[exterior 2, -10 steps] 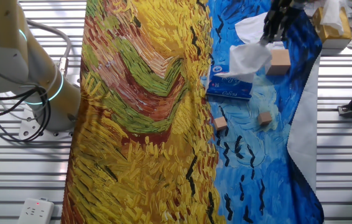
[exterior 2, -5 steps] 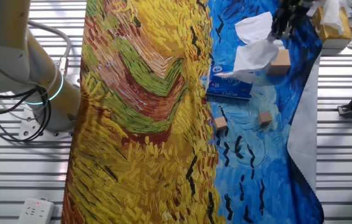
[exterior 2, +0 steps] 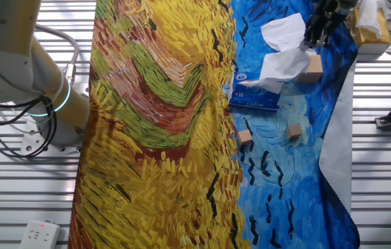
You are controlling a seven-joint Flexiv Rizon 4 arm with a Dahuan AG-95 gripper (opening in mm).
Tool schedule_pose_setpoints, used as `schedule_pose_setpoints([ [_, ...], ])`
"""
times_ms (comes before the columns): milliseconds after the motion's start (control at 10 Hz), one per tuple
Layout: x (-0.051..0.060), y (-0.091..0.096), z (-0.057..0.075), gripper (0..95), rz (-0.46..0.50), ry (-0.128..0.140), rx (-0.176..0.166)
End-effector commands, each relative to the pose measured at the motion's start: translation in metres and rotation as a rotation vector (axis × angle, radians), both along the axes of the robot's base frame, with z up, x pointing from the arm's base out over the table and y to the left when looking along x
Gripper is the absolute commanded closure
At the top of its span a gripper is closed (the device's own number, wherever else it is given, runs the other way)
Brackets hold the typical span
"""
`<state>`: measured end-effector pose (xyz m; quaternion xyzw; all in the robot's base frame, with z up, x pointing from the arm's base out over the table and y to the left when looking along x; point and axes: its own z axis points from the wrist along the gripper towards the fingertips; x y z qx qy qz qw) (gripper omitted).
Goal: Pull out a napkin
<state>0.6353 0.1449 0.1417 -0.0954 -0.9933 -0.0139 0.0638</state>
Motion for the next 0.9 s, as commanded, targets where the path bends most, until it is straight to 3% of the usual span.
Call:
schedule_pose_setpoints([
  [100,-0.0016,-0.0008,0.0002,95.0,-0.005,-0.002,-0.006],
  [900,-0.0016,-0.0008,0.0002,95.0,-0.008,-0.002,-0.013],
])
